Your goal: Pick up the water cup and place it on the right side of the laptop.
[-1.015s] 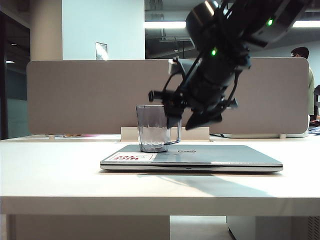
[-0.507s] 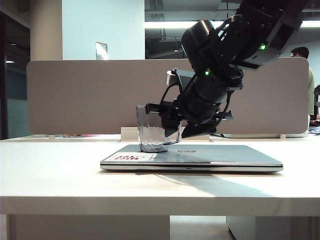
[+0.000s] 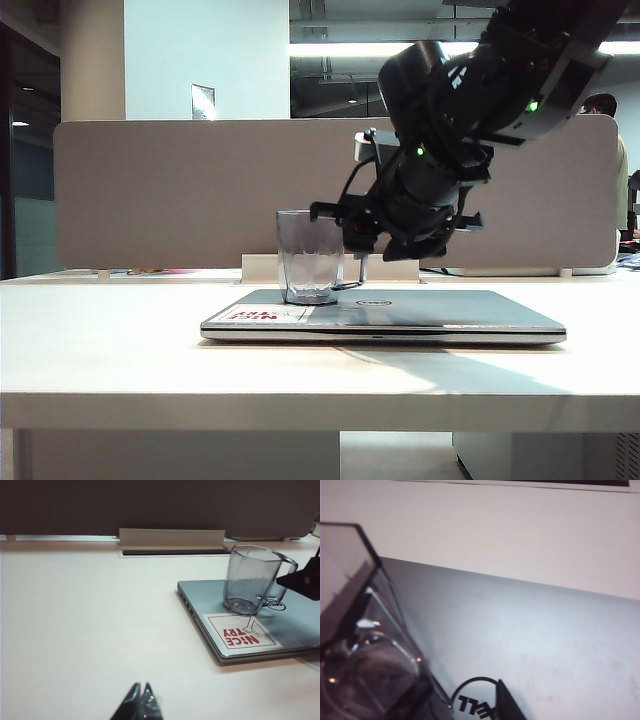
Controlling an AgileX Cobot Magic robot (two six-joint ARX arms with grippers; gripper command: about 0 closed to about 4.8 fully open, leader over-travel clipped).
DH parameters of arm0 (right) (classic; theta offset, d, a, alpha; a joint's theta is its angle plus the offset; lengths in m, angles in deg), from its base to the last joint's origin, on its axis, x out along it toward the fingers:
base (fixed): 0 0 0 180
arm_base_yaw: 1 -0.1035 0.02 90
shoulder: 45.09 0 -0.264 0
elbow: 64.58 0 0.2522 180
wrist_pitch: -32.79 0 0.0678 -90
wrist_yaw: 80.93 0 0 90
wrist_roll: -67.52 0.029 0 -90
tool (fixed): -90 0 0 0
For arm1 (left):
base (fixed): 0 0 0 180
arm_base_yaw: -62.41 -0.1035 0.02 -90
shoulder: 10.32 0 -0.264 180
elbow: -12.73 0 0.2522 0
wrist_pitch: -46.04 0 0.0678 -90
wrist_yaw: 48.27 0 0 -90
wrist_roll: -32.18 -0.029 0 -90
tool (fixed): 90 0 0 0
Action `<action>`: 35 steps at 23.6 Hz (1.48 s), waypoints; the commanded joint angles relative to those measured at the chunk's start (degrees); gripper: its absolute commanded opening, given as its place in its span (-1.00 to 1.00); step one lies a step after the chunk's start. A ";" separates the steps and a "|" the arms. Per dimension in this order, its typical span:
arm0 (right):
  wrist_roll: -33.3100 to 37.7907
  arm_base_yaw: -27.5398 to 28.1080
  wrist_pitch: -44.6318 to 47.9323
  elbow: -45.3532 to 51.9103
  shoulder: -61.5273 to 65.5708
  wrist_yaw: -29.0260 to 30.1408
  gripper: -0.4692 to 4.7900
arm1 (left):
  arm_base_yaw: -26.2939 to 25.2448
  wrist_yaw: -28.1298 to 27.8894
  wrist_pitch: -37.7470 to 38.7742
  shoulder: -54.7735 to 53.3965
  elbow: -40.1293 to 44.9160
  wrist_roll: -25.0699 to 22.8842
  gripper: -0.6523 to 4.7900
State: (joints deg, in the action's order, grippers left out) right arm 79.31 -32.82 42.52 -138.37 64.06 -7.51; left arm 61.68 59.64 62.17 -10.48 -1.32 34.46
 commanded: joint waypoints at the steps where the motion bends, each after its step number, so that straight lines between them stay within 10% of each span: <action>1: 0.24 0.26 1.07 -0.17 0.70 -0.28 -0.07 | -0.11 0.33 -0.77 -0.07 -0.24 0.11 -0.78; 7: 0.24 0.57 3.52 -0.17 2.19 -0.22 -0.07 | -0.11 0.33 -0.74 -0.07 -0.24 0.11 -0.78; 11: 0.24 0.57 4.90 -0.17 2.21 -0.20 -0.52 | -0.11 0.35 -0.74 -0.07 -0.24 0.11 -0.78; 23: -2.78 0.57 5.46 -0.17 2.10 -0.17 -0.84 | -0.11 0.33 -0.72 -0.07 -0.24 0.13 -0.78; 35: -8.79 1.36 2.67 -0.09 -4.98 -0.24 -0.84 | -0.11 0.31 -0.72 -0.07 -0.24 0.11 -0.78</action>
State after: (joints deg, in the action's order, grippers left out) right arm 70.94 -31.94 45.31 -138.19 60.54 -7.47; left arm 61.68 59.69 62.17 -10.48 -1.32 34.57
